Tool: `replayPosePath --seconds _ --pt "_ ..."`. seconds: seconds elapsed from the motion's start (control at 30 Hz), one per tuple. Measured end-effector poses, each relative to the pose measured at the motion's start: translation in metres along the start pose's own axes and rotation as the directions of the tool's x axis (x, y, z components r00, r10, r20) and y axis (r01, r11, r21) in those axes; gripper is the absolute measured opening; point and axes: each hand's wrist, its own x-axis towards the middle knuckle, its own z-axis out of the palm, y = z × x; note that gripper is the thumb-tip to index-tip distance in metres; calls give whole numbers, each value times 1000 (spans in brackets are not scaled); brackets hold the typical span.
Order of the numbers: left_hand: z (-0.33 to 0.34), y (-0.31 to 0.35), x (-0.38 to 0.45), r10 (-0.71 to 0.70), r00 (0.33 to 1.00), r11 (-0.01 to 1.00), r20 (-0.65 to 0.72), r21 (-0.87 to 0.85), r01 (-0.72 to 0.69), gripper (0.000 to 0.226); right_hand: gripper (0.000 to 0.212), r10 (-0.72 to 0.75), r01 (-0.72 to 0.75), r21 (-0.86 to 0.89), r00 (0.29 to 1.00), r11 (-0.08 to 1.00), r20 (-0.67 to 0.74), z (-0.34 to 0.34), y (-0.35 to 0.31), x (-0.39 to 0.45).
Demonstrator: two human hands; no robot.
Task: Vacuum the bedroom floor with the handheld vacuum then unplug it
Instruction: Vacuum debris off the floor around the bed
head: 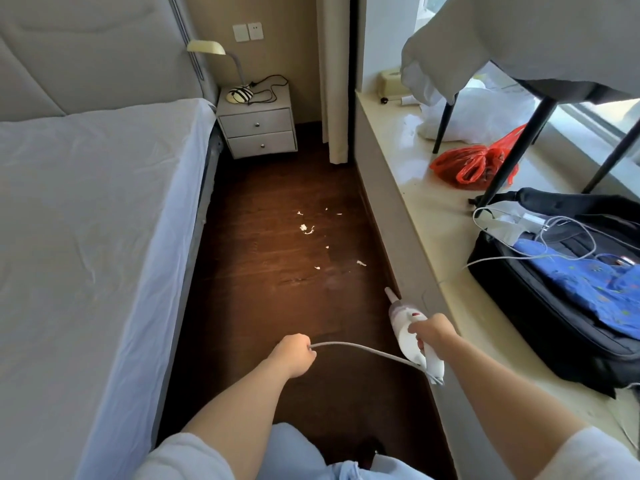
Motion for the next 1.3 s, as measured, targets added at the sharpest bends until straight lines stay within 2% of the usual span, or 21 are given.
replayPosePath --seconds 0.17,0.67,0.8,0.93,1.1,1.3 --pt "-3 -15 6 -12 1000 1000 27 -5 12 25 14 13 -13 17 1000 1000 18 11 -14 2" --pt "-85 -80 64 25 999 1000 -20 -9 -26 20 29 -19 21 -22 996 1000 83 102 -107 -5" --pt "-97 -91 77 45 999 999 -7 11 -45 20 31 -16 16 14 999 1000 32 120 -114 -3" --pt "-97 -88 82 67 997 997 38 41 -69 20 33 -7 7 11 1000 1000 -20 114 -109 -2" --pt "-96 -66 88 108 993 994 44 30 -110 22 32 35 -27 113 997 993 -72 91 -108 8" --pt "-95 -35 90 112 993 994 48 13 -113 25 28 68 -62 62 991 996 -115 57 -98 23"
